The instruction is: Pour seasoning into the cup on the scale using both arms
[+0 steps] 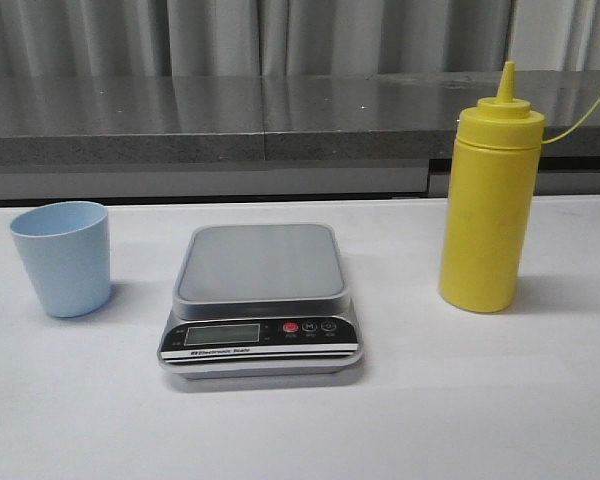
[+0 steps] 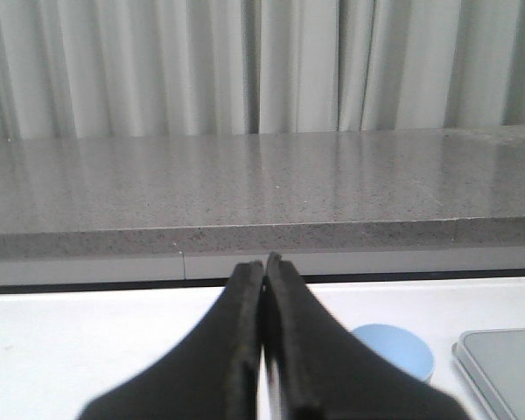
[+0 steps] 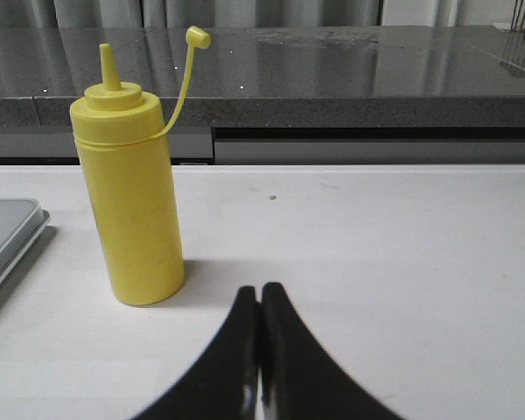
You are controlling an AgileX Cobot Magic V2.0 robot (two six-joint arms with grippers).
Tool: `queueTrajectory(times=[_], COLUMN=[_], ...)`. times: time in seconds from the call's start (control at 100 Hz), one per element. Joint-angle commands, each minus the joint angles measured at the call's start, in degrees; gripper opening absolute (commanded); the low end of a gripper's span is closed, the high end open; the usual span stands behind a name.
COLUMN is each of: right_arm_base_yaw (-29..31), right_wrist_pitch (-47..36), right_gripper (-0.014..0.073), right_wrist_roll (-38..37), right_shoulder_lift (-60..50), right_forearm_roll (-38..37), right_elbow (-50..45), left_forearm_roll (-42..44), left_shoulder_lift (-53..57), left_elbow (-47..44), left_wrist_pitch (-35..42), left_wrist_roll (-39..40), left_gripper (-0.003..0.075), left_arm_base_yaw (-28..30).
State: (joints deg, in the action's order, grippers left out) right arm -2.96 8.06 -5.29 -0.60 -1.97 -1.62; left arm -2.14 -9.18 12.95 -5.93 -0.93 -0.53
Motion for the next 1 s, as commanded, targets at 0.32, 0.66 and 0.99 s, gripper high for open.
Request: queueTrajectory(times=[0.32, 0.66, 0.99], right_arm_base_yaw=[0.3, 0.3, 0.3], right_wrist_pitch=[-4.2, -4.2, -4.2], right_gripper=[-0.0068, -0.0068, -0.0068], right_wrist_roll=[0.2, 0.2, 0.2], right_shoulder_lift=[-1.2, -1.2, -1.2], right_forearm_roll=[-0.7, -0.7, -0.7], right_elbow=[0.9, 0.9, 0.9], left_forearm_roll=[-5.2, -4.9, -6.0], left_shoulder_lift=[-14.8, -29.9, -45.6], left_elbow=[9.5, 17.4, 29.5], left_wrist_pitch=[4.4, 2.7, -5.7], left_wrist_roll=[0.3, 0.3, 0.3], left_gripper=[-0.002, -0.0017, 0.0396], left_arm_base_yaw=[0.0, 0.0, -2.5])
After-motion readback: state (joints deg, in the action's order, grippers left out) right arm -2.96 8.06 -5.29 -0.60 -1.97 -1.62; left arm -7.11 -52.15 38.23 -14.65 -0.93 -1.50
